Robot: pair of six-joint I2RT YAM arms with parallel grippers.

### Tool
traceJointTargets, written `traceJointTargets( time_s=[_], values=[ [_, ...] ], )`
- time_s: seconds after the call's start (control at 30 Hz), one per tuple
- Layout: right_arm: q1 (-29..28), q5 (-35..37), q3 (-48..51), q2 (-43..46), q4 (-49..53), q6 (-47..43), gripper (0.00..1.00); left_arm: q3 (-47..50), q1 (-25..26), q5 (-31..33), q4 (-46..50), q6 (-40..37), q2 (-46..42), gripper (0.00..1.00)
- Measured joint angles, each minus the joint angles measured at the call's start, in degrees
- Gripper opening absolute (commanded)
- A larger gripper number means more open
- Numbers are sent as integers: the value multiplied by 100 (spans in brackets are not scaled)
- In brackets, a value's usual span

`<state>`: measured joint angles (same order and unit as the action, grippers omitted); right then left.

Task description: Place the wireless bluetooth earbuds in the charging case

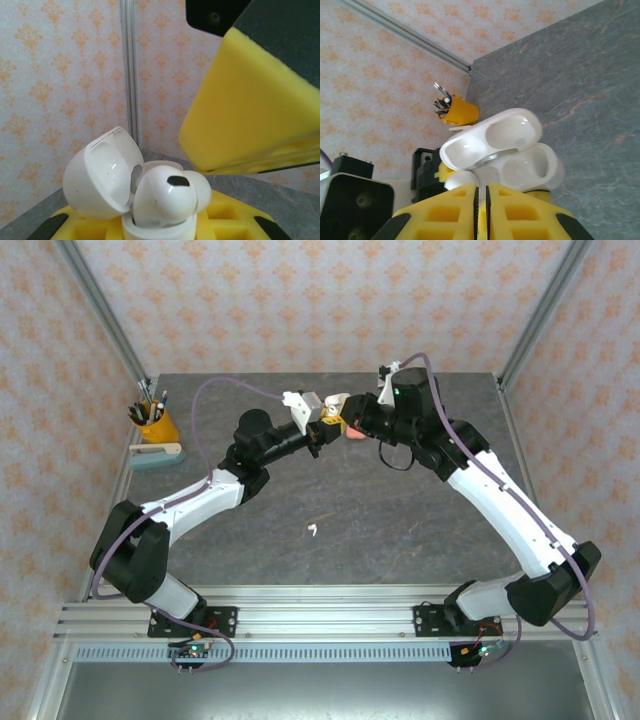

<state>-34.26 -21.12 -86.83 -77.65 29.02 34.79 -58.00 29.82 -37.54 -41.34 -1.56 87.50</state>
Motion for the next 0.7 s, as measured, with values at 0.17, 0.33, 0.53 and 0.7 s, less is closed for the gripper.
traceJointTargets(
  time_s=[0.17, 0.33, 0.53, 0.7],
  values=[
    [0, 164, -7, 96, 153, -122, 13, 24, 0, 0, 0, 0, -28, 0],
    [-39, 4, -17, 155, 166, -144, 11, 37, 0, 2, 0, 0, -39, 0],
    [-256, -271, -48, 160, 184, -142, 10, 37, -35, 2, 2, -2, -39, 0],
    [-337, -446, -83, 157, 181, -138, 10, 37, -63, 2, 33, -2, -39, 0]
  ],
)
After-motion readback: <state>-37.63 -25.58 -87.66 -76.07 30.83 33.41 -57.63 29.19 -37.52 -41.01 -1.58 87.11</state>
